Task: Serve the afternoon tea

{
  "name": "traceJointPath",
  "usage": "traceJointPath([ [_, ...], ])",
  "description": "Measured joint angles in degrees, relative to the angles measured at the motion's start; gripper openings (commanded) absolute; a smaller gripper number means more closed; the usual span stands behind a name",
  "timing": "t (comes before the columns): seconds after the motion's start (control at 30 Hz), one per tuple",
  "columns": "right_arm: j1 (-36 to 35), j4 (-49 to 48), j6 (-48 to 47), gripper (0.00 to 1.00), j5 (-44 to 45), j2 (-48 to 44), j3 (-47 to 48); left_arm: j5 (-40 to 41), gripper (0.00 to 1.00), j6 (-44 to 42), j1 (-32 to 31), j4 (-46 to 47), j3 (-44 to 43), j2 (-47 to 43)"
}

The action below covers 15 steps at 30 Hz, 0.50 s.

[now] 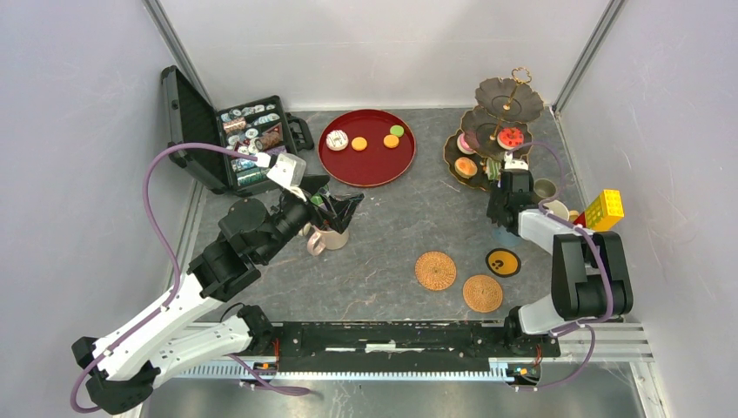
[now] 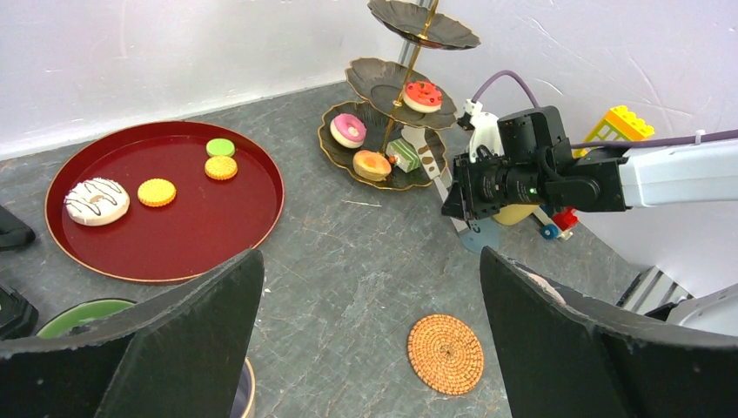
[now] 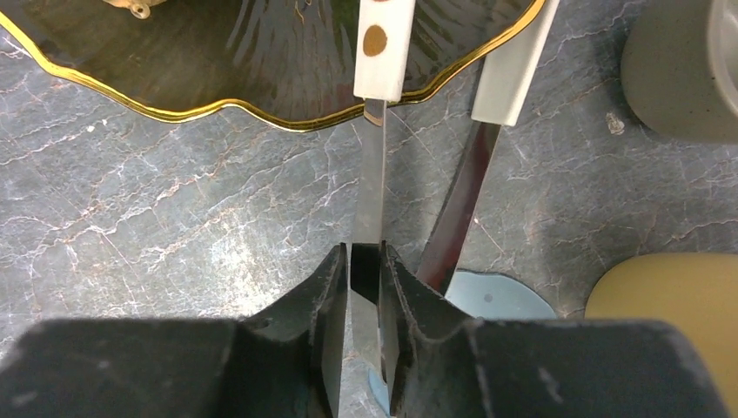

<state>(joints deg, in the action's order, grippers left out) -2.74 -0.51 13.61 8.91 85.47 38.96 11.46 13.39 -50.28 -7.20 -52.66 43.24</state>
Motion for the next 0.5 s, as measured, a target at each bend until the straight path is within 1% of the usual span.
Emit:
traceJointPath([
  [0.13, 0.0, -1.2, -0.4, 0.13, 0.0, -0.2, -0.7, 0.0, 1.00, 0.0, 0.0, 0.0, 0.0, 0.0],
  [0.23, 0.0, -1.7, -0.7, 0.10, 0.0, -1.7, -1.6, 0.0, 1.00, 0.0, 0.0, 0.0, 0.0, 0.0],
  [0.5, 0.0, 2.5, -1.4, 0.02, 0.2, -12.6, -4.0, 0.0, 1.00, 0.0, 0.0, 0.0, 0.0, 0.0],
])
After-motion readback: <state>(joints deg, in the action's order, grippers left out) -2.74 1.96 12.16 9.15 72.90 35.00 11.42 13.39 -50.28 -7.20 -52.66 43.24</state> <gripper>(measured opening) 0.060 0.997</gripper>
